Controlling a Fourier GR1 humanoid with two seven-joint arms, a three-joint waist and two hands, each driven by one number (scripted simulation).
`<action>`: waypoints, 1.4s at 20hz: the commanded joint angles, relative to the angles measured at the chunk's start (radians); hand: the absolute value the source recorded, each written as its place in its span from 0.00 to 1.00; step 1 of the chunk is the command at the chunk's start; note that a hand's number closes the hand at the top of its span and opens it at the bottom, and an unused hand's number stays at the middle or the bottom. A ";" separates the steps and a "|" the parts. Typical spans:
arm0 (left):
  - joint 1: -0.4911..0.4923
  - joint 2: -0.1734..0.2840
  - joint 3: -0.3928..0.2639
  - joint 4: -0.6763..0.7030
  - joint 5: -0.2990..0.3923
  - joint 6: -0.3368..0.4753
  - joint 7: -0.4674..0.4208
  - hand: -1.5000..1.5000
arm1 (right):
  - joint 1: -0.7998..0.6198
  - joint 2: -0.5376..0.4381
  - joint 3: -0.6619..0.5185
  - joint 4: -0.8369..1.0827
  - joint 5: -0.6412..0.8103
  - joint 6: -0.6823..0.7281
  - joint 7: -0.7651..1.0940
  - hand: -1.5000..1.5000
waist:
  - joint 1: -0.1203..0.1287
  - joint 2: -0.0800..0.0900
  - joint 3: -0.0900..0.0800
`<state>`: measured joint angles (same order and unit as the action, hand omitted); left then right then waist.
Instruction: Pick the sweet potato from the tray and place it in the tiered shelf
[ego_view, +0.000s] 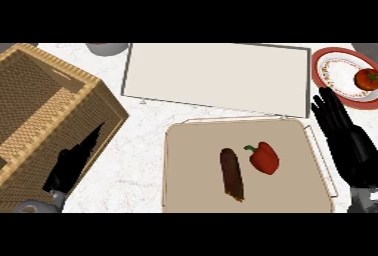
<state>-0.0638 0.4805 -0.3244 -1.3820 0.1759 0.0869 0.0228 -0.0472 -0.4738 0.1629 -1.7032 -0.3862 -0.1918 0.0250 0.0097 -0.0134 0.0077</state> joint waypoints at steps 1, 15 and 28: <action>-0.009 -0.050 0.021 -0.030 -0.012 0.049 0.084 0.50 | -0.038 -0.003 -0.013 -0.013 0.082 -0.022 0.003 1.00 | -0.008 0.012 -0.008; 0.047 -0.155 0.259 0.035 0.135 0.030 0.214 0.50 | 0.343 -0.282 -0.042 -0.318 0.438 -0.196 0.200 0.00 | -0.051 0.008 -0.010; 0.014 -0.195 0.229 0.029 0.096 0.041 0.229 0.50 | 0.211 -0.431 0.186 -0.761 0.579 0.002 0.856 0.00 | 0.000 0.020 -0.014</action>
<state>-0.0047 0.3103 -0.0975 -1.4391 0.2774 0.1222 0.2480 0.2424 -0.8707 0.2794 -2.3797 0.1359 -0.2353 0.6716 -0.0013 -0.0076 0.0044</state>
